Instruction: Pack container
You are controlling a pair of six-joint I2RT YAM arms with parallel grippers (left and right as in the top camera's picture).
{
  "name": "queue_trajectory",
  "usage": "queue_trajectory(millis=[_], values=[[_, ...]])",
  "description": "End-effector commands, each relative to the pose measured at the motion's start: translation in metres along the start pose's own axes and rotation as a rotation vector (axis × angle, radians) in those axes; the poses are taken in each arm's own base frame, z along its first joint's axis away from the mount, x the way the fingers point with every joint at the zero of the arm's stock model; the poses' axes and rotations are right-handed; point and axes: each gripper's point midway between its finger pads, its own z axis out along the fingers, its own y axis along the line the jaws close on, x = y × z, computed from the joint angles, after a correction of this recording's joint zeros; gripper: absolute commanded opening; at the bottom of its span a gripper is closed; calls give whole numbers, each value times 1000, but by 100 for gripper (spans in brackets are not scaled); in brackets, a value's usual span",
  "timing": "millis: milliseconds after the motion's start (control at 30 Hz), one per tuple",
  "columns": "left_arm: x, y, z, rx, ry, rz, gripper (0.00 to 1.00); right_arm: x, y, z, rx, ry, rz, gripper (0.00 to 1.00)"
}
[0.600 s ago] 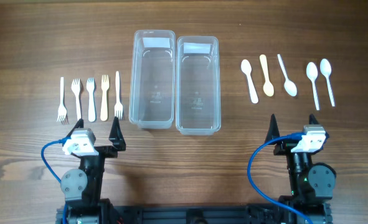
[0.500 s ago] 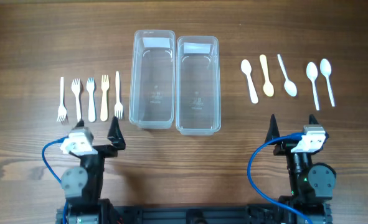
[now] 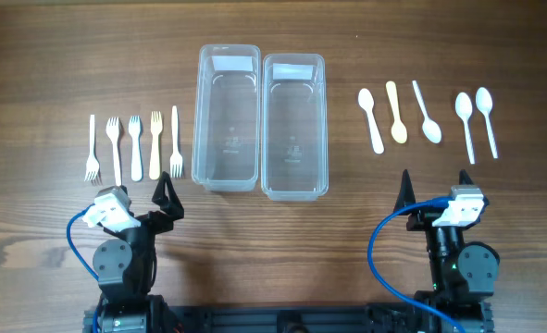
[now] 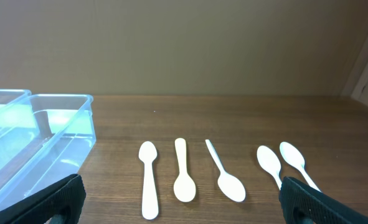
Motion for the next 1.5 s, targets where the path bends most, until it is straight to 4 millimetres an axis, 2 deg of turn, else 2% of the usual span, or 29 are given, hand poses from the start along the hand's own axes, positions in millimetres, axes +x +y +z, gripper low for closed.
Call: queue_trajectory(millis=[0, 800, 933, 1033, 1200, 1267, 1367, 1467], values=[[2, 4, 0, -18, -1, -17, 100, 1, 2, 0, -13, 0, -12, 100], [2, 4, 0, -18, -1, -17, 100, -1, 2, 0, -12, -7, -12, 100], [2, 4, 0, -18, -1, -17, 100, -9, 15, -1, -90, -37, 39, 100], [2, 4, 0, -18, -1, -17, 100, -25, 16, -3, -99, -40, 66, 100], [2, 4, 0, -18, -1, -17, 100, -73, 12, 3, -80, 0, 47, 100], [2, 4, 0, -18, -1, -17, 100, -91, 11, 16, -79, 71, 34, 100], [2, 4, 0, -18, -1, -17, 100, -115, 11, 48, -90, 251, -4, 100], [2, 4, 0, -18, -1, -17, 100, -125, 11, 85, -118, 471, -35, 100]])
